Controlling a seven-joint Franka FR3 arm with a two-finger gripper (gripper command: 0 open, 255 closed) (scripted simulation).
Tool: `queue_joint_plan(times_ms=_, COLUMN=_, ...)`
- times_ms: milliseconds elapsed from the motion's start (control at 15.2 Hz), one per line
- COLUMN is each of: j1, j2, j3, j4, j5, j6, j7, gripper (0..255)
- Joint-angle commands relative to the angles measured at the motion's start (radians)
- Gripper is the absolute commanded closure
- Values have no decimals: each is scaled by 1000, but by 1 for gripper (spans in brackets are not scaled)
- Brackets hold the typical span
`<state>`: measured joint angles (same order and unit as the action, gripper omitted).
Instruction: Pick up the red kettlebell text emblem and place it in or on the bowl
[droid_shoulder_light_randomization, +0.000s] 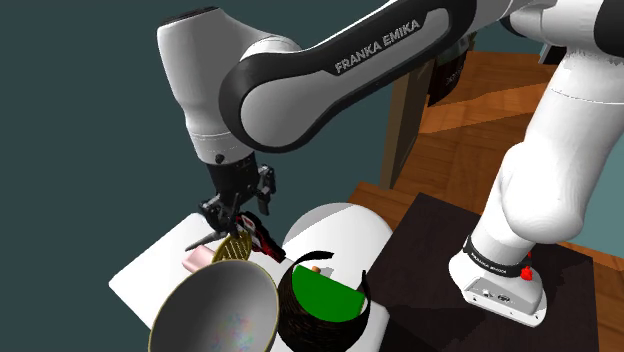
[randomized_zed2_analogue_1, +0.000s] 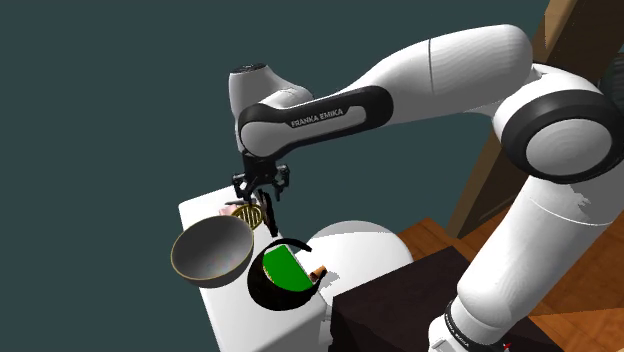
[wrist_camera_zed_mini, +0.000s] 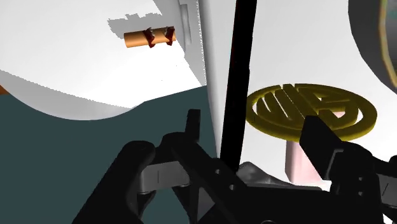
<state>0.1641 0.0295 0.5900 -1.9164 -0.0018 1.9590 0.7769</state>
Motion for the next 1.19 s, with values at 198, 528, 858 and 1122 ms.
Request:
queue_joint_plan(times_ms=198, j1=0, j2=-2, j3=1, j4=-19, j5=4, j6=3, j7=-2, gripper=255)
queue_joint_plan(times_ms=528, j1=1, j2=7, j3=0, j4=-6, j5=-1, j6=-3, j7=0, gripper=255)
queue_joint_plan(times_ms=858, j1=0, j2=-7, j3=-1, j4=49, j5=7, j6=-68, j7=-5, gripper=255)
queue_joint_plan(times_ms=1122, j1=-1, j2=-13, j3=-1, j4=96, j5=10, j6=-121, j7=-6, gripper=255)
